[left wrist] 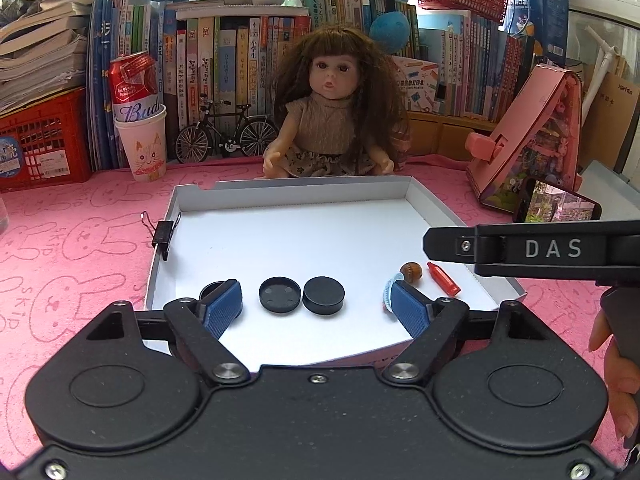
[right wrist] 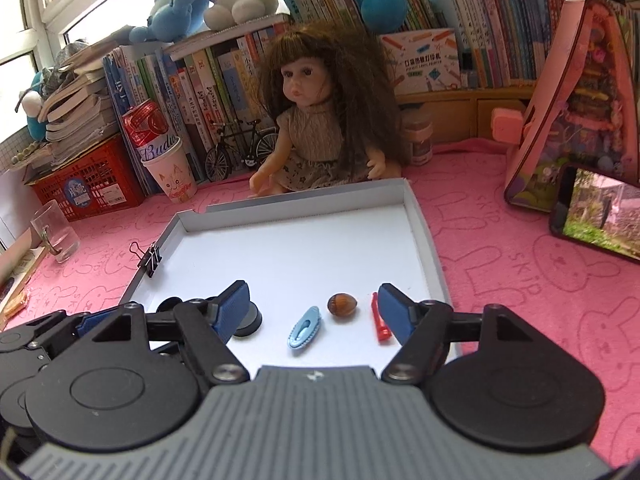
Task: Organize rigid objects
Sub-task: 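Move both tools back toward the remaining objects on the cloth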
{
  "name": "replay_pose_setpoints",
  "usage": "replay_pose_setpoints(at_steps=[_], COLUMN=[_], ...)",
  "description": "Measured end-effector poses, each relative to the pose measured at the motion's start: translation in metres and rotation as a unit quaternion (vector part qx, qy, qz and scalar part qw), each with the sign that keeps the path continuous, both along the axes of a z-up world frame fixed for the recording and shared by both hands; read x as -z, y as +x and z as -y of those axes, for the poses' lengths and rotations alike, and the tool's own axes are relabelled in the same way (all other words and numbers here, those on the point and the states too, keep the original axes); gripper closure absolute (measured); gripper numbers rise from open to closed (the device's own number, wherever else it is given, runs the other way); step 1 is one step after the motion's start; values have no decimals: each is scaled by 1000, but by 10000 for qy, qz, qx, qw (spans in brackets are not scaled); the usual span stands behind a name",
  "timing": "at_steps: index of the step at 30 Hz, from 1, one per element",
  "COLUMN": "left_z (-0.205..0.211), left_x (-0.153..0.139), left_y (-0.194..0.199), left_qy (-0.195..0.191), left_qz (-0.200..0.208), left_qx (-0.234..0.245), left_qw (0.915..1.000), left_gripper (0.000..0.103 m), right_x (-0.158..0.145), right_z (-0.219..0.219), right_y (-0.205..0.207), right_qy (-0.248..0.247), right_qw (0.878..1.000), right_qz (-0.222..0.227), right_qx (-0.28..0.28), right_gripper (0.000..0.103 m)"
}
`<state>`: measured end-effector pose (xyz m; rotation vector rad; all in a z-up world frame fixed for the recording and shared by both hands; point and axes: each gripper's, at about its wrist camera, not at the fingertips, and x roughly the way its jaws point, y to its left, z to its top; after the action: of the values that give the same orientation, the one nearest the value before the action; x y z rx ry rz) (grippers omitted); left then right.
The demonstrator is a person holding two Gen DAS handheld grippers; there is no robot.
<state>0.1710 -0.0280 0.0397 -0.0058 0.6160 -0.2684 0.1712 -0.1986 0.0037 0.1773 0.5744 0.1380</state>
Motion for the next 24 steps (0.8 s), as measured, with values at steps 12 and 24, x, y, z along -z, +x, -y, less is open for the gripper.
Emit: replay_pose_setpoints(at_steps=[12,24], left_z=[-9,-16], left_x=[-10,-2], left_y=[-43,-86], left_qy=[-40,58], left_qz=[237,393], left_qx=[78,128], left_qw=[9997,9991], left_gripper=[22,22], right_x=[0,19], right_z=[10,11], right_y=[-40,-74], right_qy=[-150,-483], right_qw=[9992,9974], right_qz=[368,540], right_qx=[-1,47], right_gripper=[16,15])
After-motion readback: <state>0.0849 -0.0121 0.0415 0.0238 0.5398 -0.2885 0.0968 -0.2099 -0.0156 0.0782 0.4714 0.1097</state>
